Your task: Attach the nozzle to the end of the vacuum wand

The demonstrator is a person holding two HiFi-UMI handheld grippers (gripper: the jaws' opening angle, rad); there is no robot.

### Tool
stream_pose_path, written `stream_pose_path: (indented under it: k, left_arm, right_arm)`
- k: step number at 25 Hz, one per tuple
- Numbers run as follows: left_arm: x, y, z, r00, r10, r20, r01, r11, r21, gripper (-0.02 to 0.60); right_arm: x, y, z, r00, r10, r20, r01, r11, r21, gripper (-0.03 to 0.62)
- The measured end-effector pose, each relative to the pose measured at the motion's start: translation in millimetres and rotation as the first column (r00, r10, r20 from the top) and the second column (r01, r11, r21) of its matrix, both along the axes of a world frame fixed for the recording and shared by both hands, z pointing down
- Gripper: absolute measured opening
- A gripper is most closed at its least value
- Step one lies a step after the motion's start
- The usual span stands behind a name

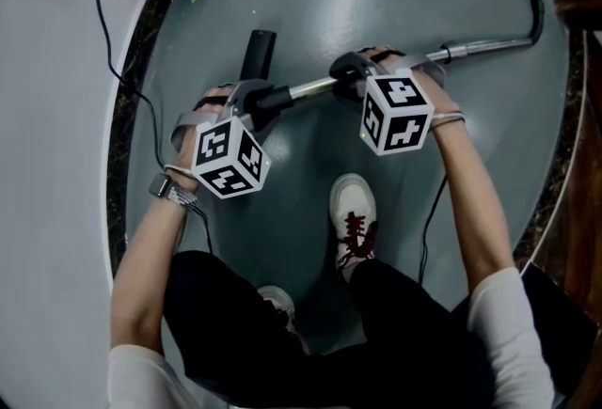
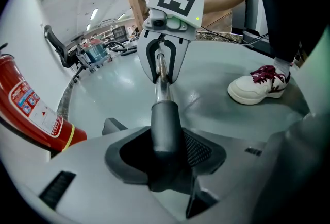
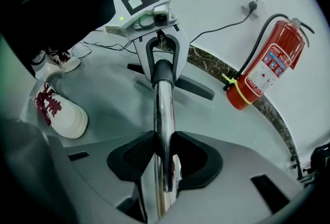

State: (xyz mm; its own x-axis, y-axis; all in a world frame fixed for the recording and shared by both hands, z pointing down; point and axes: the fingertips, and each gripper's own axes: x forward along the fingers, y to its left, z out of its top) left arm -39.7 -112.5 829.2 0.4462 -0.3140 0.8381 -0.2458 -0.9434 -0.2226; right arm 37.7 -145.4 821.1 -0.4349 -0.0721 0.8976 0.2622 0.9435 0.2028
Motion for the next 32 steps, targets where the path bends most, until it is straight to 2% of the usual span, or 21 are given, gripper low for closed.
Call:
stream_pose_path:
  k: [6,13,17,21,25,32]
  left_arm:
    - [2.0,2.9,1.8,0.998,-0.031,-0.051,0.027,0.997,-0.075,0.183]
    - [2.9,3.7,3.3,0.997,-0.046,-0.056,0.037,0.987,-0.154,0.183]
    - [3.7,8.5,7.6,0.999,-0.017,-0.039,0.008,0.977,-0.213,0.183]
    - [2.7,5.6,5.7,1.000,0.019,0.016,-0.016,0.984,-0.178,0.183]
    - [6.9,3.7,6.3,0.999,0.014,0.041,-0.009,0.993,-0.121,0.183]
    - [11.6,0.9,4.7,1.000,-0.019,-0.003,0.019,0.996,-0.085,0.182]
  right_arm:
    - [-0.6,2.1,-0.7,1.000,-0.002,0.004,0.002,1.000,0.010,0.147]
    - [-2.9,2.5,-1.7,1.000,-0.006,0.005,0.005,1.000,0.024,0.147]
    - [-2.7,6.8,3.8,1.000,-0.020,-0.014,0.020,0.999,0.031,0.147]
    - [-3.6,5.7,5.5,1.000,-0.019,-0.020,0.020,0.999,0.045,0.147]
    - [-0.2,5.3,6.5,1.000,-0.015,-0.025,0.017,0.999,0.047,0.147]
    - [1.1,4.0,3.4,1.000,-0.004,-0.016,0.005,0.997,0.076,0.147]
